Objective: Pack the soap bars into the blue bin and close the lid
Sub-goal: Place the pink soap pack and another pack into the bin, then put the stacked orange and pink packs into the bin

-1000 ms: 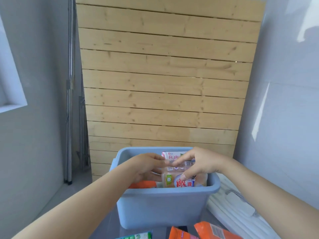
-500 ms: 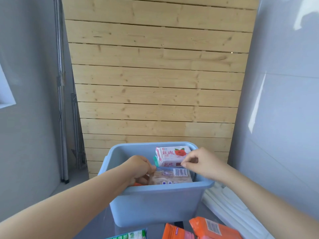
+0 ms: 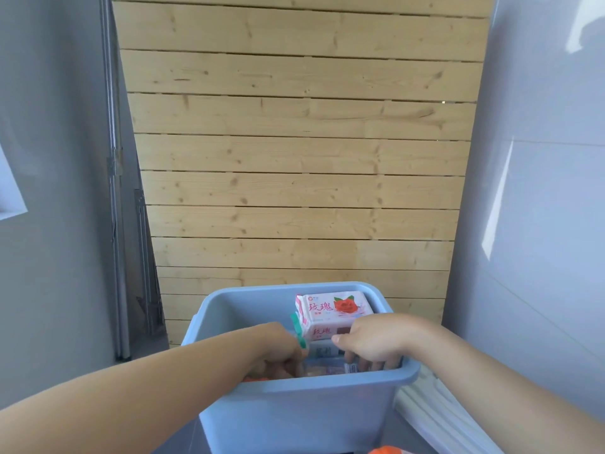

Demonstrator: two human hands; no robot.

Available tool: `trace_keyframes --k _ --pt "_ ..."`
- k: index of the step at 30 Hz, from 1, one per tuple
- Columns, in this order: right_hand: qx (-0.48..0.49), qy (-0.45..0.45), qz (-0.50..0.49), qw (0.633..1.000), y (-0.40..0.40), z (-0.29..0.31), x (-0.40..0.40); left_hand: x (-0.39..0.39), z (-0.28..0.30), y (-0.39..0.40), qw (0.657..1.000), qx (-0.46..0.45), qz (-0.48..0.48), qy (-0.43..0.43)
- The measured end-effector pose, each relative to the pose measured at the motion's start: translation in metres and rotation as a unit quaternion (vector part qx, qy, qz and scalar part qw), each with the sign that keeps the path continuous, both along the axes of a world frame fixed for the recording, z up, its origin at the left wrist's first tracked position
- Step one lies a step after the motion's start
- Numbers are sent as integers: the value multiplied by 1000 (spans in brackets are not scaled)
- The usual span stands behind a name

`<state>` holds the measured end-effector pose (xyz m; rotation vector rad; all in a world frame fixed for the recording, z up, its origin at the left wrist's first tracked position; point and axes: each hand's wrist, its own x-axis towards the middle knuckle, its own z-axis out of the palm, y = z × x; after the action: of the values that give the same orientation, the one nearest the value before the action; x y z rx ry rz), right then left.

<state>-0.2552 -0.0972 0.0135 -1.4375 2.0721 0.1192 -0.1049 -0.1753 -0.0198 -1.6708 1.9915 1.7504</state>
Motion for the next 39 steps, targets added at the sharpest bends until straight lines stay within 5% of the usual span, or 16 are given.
trace_keyframes --k 14,20,24,31,39 --pt "-32 -190 -59 980 3 1 -7 7 10 -2 984 140 -13 107" --pt "-146 -265 -44 952 27 8 -6 11 19 9 998 -5 -57 8" --pt "-243 -269 -39 931 61 15 1 24 38 30 990 -129 -2 50" --pt "-393 -228 -58 889 141 1 12 46 32 110 903 -380 70 187" --pt "-341 -170 -77 921 189 -60 10 39 -25 177 944 -326 0 59"
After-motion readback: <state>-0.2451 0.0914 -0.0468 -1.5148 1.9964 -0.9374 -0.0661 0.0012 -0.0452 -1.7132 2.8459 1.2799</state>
